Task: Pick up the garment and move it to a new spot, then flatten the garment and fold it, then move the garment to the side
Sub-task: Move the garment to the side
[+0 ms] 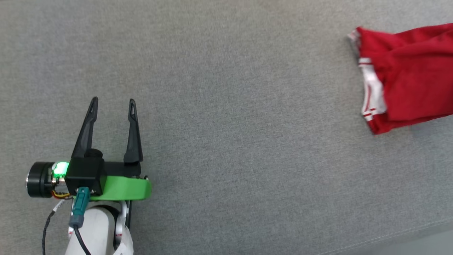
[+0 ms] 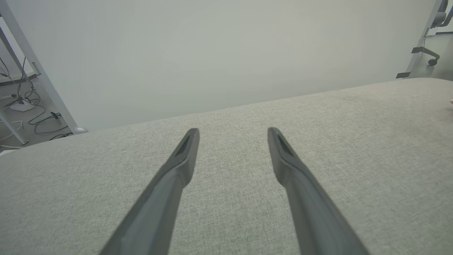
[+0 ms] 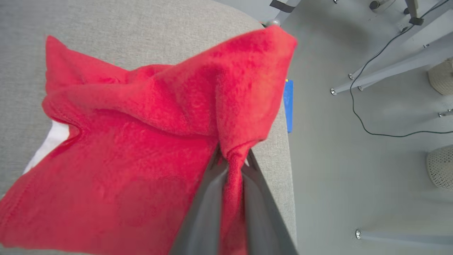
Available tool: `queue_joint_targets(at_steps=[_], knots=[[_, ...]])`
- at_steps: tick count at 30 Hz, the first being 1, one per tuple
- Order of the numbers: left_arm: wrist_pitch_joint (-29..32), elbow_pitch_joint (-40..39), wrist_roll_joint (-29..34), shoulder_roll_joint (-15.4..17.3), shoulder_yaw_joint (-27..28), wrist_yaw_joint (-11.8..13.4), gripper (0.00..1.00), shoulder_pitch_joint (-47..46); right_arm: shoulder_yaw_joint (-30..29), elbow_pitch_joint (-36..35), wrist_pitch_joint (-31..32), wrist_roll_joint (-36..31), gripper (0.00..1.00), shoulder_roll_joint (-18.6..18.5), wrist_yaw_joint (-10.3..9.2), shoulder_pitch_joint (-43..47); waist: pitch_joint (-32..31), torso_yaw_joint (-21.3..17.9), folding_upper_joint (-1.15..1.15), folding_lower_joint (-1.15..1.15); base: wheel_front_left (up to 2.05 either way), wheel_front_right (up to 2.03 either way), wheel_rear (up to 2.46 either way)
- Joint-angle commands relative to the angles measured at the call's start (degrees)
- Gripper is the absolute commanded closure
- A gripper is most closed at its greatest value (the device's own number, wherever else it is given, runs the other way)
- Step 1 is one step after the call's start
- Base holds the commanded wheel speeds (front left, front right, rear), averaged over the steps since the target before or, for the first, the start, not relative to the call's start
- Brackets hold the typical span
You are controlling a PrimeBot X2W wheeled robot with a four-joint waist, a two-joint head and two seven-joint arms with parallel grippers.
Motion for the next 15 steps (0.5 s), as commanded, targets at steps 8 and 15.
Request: queue_joint_targets(at_steps=[8, 15], knots=[[-0.33, -2.61, 0.78, 0.99, 0.08, 0.54, 0.0, -2.02, -3.94, 13.68, -4.78, -3.9, 1.0, -0.02, -0.09, -7.12, 7.23, 0.71, 0.0, -0.01, 0.0, 0.0, 0.0], [-0.33, -2.49, 0.47, 0.96, 0.11, 1.27, 0.0, -1.64, -5.46, 21.28, -8.22, -6.95, 0.01, 2.51, -0.09, -9.43, 6.03, 1.14, 0.0, -0.01, 0.0, 0.0, 0.0]])
